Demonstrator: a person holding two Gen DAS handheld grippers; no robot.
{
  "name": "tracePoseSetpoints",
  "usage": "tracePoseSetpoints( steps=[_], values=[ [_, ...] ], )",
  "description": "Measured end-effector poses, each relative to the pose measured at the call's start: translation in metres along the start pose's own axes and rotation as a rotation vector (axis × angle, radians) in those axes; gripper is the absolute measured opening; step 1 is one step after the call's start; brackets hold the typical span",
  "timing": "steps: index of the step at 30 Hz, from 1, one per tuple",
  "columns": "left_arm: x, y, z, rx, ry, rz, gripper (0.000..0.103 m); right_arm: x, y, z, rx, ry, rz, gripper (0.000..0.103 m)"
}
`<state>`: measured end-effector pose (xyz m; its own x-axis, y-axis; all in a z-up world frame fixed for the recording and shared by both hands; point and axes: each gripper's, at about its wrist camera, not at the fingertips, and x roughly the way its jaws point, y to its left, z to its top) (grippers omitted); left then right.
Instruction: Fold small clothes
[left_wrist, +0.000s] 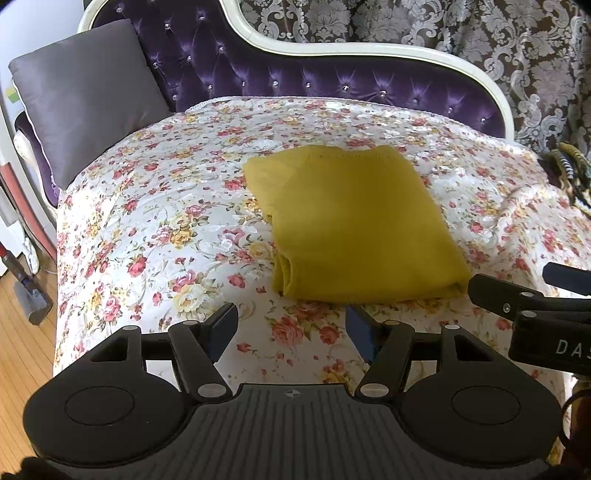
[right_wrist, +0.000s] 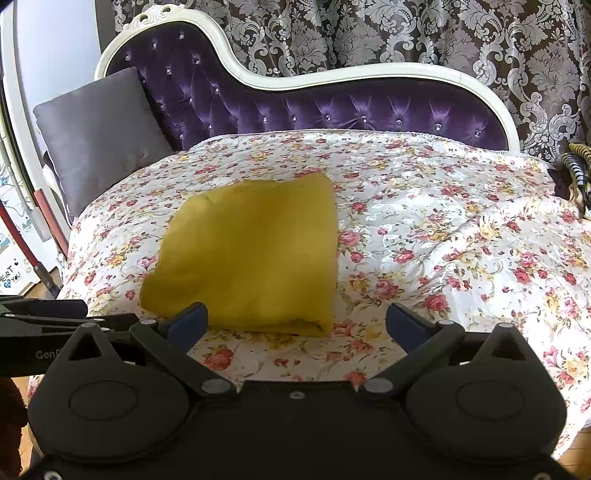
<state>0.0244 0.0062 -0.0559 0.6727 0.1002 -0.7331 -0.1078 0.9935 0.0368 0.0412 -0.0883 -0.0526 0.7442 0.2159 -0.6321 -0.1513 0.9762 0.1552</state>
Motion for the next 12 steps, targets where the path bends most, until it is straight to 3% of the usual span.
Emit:
tracePoseSetpoints(
  steps=[12],
  values=[
    [0.0, 0.0, -0.0009, 0.003, 0.002, -0.006, 0.063, 0.0007, 0.003, -0.0008, 0.004, 0.002, 0.006, 0.102]
  ],
)
